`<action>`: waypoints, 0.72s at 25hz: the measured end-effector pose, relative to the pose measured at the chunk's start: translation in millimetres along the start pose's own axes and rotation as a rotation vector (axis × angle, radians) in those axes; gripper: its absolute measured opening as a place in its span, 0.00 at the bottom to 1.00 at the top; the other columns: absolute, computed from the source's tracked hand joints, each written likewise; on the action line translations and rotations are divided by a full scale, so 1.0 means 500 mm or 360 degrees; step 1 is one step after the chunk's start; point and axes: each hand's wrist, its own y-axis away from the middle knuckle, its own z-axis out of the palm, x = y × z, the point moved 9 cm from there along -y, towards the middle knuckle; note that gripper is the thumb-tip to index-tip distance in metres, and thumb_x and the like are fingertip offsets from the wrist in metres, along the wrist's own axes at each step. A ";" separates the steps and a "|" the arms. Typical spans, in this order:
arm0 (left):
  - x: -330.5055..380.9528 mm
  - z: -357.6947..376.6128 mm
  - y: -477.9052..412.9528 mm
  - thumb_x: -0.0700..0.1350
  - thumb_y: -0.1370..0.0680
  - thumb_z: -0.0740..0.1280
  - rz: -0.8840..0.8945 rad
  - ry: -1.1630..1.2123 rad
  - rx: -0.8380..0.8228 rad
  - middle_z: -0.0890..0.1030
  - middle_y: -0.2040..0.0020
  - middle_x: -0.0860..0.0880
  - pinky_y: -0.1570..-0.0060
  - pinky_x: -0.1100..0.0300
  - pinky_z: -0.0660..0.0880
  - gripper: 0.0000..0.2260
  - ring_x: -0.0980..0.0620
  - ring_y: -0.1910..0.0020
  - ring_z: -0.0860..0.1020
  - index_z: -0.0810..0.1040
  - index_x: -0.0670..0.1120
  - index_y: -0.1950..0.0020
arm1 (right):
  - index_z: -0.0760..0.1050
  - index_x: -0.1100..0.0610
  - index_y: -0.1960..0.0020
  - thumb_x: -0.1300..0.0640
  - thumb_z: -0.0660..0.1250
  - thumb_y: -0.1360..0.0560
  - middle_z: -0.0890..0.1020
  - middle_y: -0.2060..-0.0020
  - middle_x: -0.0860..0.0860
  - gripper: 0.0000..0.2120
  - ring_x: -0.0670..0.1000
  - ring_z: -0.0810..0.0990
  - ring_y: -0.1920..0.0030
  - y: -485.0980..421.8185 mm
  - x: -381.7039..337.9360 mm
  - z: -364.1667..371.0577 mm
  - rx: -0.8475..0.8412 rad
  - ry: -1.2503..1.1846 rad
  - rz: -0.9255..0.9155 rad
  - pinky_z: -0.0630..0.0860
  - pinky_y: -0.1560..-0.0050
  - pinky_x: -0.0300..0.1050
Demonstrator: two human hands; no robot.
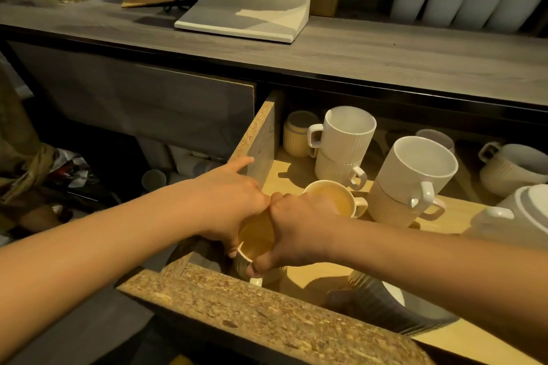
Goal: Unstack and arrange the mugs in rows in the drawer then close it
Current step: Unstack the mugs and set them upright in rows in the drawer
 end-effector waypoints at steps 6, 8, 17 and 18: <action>0.008 0.007 0.005 0.57 0.30 0.71 -0.0054 -0.0158 -0.0056 0.77 0.37 0.51 0.28 0.44 0.37 0.30 0.50 0.32 0.69 0.65 0.51 0.32 | 0.68 0.55 0.35 0.38 0.66 0.30 0.79 0.44 0.52 0.31 0.53 0.77 0.48 0.014 0.012 -0.003 -0.0177 -0.0092 -0.0051 0.74 0.48 0.48; 0.008 0.012 0.007 0.54 0.28 0.70 -0.0080 -0.0145 -0.0087 0.77 0.38 0.51 0.29 0.44 0.36 0.26 0.50 0.33 0.70 0.66 0.52 0.33 | 0.69 0.54 0.34 0.41 0.66 0.27 0.79 0.44 0.51 0.27 0.52 0.77 0.48 0.034 0.033 -0.033 -0.0088 -0.0104 -0.0070 0.77 0.47 0.47; 0.093 -0.133 -0.004 0.56 0.24 0.65 0.0104 0.0561 0.0109 0.70 0.31 0.55 0.36 0.57 0.71 0.26 0.55 0.35 0.71 0.60 0.57 0.28 | 0.71 0.48 0.35 0.46 0.64 0.25 0.80 0.45 0.47 0.19 0.46 0.77 0.53 0.163 0.164 -0.097 0.0191 -0.0190 0.0085 0.78 0.50 0.39; 0.107 -0.146 -0.006 0.55 0.25 0.66 0.0155 0.0643 0.0097 0.70 0.31 0.56 0.37 0.59 0.70 0.27 0.56 0.35 0.70 0.60 0.57 0.28 | 0.71 0.47 0.36 0.46 0.64 0.25 0.80 0.46 0.46 0.18 0.45 0.77 0.53 0.179 0.174 -0.095 0.0184 -0.0206 0.0091 0.78 0.50 0.38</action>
